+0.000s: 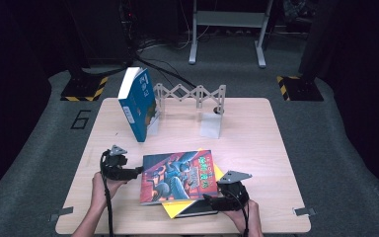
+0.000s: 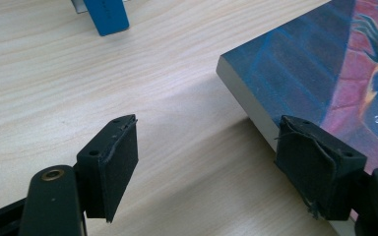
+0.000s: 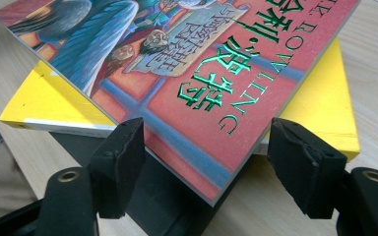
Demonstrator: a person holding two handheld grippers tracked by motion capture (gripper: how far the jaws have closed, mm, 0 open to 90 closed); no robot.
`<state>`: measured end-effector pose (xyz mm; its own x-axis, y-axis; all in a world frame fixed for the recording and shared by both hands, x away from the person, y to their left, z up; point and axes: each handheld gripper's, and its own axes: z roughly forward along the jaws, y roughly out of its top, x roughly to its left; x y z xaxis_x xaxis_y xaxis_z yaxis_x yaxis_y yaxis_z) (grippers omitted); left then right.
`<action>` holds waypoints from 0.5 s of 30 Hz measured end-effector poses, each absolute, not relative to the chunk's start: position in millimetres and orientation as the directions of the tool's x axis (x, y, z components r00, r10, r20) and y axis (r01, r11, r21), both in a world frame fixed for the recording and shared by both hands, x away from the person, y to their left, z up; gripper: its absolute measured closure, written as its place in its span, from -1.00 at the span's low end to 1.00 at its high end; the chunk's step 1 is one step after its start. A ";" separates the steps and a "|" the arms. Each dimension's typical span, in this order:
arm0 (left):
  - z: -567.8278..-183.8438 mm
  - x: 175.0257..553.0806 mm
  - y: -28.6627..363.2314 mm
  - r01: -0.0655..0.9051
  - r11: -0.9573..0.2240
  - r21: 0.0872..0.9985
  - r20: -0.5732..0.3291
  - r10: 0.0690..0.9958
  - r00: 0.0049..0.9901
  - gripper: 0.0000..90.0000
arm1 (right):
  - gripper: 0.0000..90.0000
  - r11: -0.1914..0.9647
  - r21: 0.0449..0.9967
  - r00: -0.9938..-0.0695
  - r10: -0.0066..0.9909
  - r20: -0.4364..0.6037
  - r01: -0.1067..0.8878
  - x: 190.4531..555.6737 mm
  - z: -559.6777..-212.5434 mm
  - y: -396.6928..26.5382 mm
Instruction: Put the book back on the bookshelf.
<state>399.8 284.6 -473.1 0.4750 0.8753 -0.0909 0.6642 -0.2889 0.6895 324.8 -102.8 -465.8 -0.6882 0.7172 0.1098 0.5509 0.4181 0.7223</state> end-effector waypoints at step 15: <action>-473.2 394.2 280.0 0.659 -0.307 0.687 -0.107 0.854 0.509 -0.57 | -0.32 0.418 0.718 -0.622 0.783 0.026 0.556 349.2 -459.3 -113.6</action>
